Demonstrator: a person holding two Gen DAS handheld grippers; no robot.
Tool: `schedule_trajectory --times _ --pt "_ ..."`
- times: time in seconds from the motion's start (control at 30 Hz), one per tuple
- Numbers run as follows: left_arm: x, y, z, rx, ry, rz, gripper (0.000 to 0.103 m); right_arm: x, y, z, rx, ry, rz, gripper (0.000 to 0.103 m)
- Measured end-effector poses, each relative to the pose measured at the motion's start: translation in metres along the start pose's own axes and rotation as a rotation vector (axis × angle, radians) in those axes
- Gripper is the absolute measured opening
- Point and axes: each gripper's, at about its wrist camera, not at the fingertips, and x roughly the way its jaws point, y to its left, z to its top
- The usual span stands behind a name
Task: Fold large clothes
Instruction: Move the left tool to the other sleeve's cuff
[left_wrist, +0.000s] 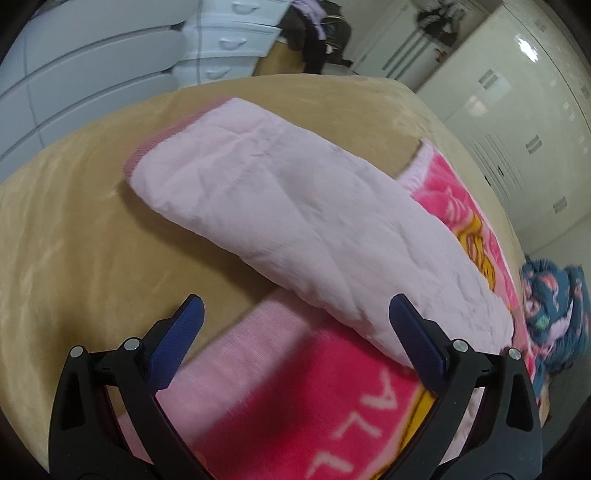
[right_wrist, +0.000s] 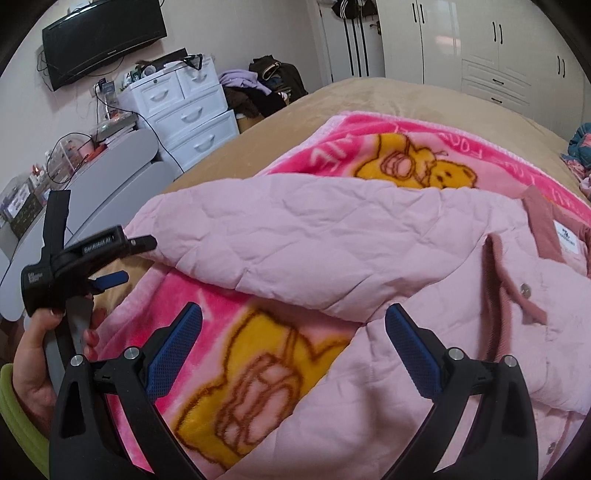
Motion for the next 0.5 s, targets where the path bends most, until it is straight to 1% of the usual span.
schedule_trajectory --times 0.17,0.3,0.4,0.5 --pt "0.004 0.014 0.012 -0.054 -0.026 -0.029 0.094 0.007 0.0 -0.004 0.008 0.009 0.006 0.099" --pt "0.014 0.023 0.019 -0.106 -0.029 -0.071 0.094 0.01 -0.001 -0.006 0.012 0.013 0.012 0.099" --pt "0.027 0.031 0.025 -0.167 -0.024 -0.096 0.094 0.009 -0.003 -0.009 0.017 0.016 0.015 0.099" --pt "0.032 0.035 0.03 -0.196 -0.03 -0.101 0.094 0.005 -0.005 -0.012 0.022 0.013 0.014 0.099"
